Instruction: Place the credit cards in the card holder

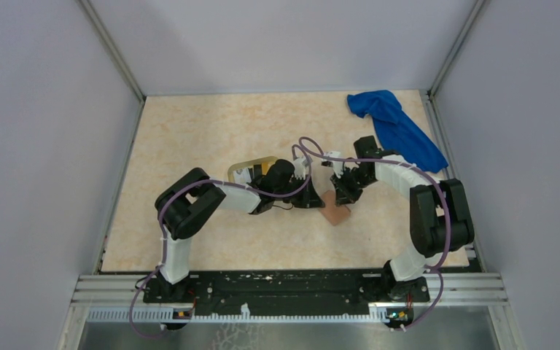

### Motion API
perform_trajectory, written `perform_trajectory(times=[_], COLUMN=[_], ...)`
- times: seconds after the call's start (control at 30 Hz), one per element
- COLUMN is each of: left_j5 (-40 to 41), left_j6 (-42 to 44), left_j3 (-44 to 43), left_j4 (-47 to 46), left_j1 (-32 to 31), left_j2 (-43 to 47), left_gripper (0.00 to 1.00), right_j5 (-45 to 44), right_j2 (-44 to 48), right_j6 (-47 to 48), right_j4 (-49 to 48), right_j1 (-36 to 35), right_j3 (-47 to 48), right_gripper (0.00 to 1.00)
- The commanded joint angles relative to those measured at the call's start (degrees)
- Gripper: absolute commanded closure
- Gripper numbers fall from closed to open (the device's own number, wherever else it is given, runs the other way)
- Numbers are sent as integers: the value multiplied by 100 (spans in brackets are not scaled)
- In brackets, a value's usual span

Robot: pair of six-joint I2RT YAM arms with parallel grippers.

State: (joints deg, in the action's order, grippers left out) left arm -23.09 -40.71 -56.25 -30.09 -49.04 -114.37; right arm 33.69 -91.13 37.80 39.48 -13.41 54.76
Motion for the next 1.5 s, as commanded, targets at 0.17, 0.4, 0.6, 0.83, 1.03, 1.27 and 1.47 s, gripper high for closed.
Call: perform_trajectory(times=[0.17,0.4,0.6,0.83,1.03,1.27,1.47], left_j5=[-135,-125,-100,-99,-123,-145,-158], left_j6=[-4,32,46,42,41,31,27], left_j3=[97,80,79,45,24,9,9], left_j4=[-180,-157,-123,-103,-103,-103,-112], left_j1=[-9,-9,-9,-9,-9,-10,-9], left_j2=[41,41,17,-17,-24,-42,-38], left_gripper=[90,89,89,89,89,89,89], right_j5=[-79,-123,-173,-95,-63,-167,-212], right_j2=[-16,251,373,291,238,186,122], right_j6=[52,-36,33,74,14,-78,-35], right_j4=[289,187,266,340,307,236,318], right_j1=[-173,-163,-164,-176,-283,-430,-443], right_j3=[115,125,178,185,197,192,218], right_gripper=[100,100,100,100,100,100,100])
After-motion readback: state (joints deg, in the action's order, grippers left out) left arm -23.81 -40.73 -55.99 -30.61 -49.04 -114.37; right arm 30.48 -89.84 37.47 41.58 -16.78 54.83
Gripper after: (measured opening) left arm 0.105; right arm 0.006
